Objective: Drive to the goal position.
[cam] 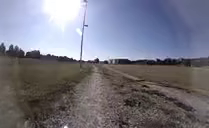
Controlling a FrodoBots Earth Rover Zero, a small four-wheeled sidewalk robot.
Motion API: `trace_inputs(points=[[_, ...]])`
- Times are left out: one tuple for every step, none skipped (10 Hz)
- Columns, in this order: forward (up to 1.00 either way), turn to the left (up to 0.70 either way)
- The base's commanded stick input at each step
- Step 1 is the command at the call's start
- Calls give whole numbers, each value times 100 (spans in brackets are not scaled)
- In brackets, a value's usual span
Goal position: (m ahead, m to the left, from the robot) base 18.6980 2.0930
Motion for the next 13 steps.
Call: trace_inputs(points=[[50, 0], [50, 0], [50, 0], [50, 0], [50, 0], [50, 0], [50, 0], [50, 0], [50, 0], [50, 0], [50, 0], [50, 0], [50, 0]])
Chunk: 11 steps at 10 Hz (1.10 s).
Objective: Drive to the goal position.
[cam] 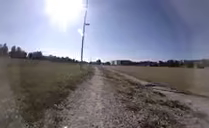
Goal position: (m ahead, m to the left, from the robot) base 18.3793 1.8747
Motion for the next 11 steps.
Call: trace_inputs(points=[[50, 0], [50, 0], [50, 0], [50, 0], [50, 0], [50, 0], [50, 0], [50, 0], [50, 0], [50, 0], [50, 0]])
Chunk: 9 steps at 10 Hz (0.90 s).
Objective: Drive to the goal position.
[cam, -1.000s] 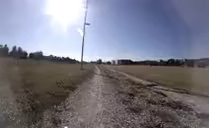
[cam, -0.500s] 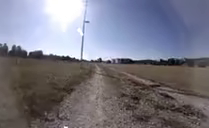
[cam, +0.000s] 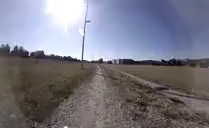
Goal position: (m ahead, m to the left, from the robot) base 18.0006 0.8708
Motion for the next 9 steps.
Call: trace_inputs(points=[[50, 0], [50, 0], [50, 0], [50, 0], [50, 0], [50, 0], [50, 0], [50, 0], [50, 0]])
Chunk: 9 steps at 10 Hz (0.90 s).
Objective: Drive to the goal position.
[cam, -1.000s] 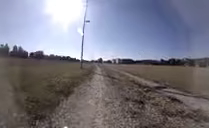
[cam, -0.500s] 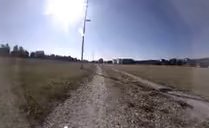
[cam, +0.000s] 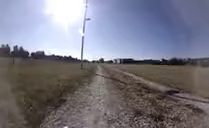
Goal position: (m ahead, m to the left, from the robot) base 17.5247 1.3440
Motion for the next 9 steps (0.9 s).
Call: trace_inputs(points=[[50, 0], [50, 0], [50, 0], [50, 0], [50, 0], [50, 0], [50, 0], [50, 0], [50, 0]])
